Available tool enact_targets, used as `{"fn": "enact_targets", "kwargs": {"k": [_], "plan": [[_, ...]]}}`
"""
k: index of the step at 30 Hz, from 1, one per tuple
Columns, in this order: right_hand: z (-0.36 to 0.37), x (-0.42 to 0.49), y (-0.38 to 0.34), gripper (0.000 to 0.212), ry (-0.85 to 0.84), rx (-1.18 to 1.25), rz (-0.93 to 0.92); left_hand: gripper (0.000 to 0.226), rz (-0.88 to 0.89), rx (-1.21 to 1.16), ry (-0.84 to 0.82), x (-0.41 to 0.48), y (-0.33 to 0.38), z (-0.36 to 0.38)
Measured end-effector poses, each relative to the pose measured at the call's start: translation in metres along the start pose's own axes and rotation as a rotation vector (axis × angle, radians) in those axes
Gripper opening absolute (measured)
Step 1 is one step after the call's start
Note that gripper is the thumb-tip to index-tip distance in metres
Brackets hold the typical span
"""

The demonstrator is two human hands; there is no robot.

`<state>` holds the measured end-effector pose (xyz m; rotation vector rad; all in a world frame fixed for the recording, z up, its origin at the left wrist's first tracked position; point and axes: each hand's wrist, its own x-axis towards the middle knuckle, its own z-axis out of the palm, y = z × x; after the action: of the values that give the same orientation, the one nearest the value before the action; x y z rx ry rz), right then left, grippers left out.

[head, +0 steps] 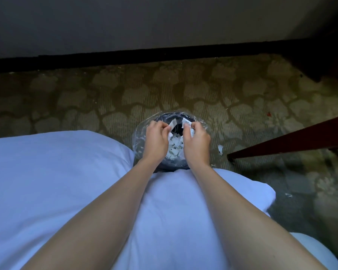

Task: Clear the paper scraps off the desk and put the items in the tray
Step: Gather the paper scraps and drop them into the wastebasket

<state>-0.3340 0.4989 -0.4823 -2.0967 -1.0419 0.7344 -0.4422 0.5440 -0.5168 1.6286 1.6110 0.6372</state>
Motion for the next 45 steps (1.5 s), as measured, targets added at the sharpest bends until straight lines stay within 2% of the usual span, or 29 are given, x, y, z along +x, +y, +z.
{"fn": "enact_targets", "kwargs": {"k": [5,14,18,25,37,42,45], "plan": [[0.015,0.013,0.008,0.019,-0.007,0.05,0.046,0.016,-0.014,0.01,-0.035,0.01,-0.01,0.014],[0.027,0.023,0.018,0.024,-0.057,0.106,0.153,0.018,0.011,0.047,-0.067,0.017,-0.021,0.024],[0.034,0.026,0.024,0.016,-0.095,0.129,0.231,0.023,-0.028,0.091,-0.126,0.018,-0.027,0.029],[0.03,0.024,0.026,0.029,-0.153,0.024,0.219,0.031,-0.052,0.233,-0.14,0.014,-0.026,0.028],[0.025,0.016,0.02,0.047,-0.259,0.102,0.214,0.023,-0.007,0.352,-0.055,0.014,-0.021,0.021],[0.013,0.006,0.014,0.048,-0.278,0.088,0.202,0.024,0.025,0.365,-0.066,0.013,-0.018,0.019],[-0.001,-0.002,0.005,0.052,-0.278,0.151,0.239,0.026,0.072,0.402,-0.126,0.009,-0.012,0.018]]}}
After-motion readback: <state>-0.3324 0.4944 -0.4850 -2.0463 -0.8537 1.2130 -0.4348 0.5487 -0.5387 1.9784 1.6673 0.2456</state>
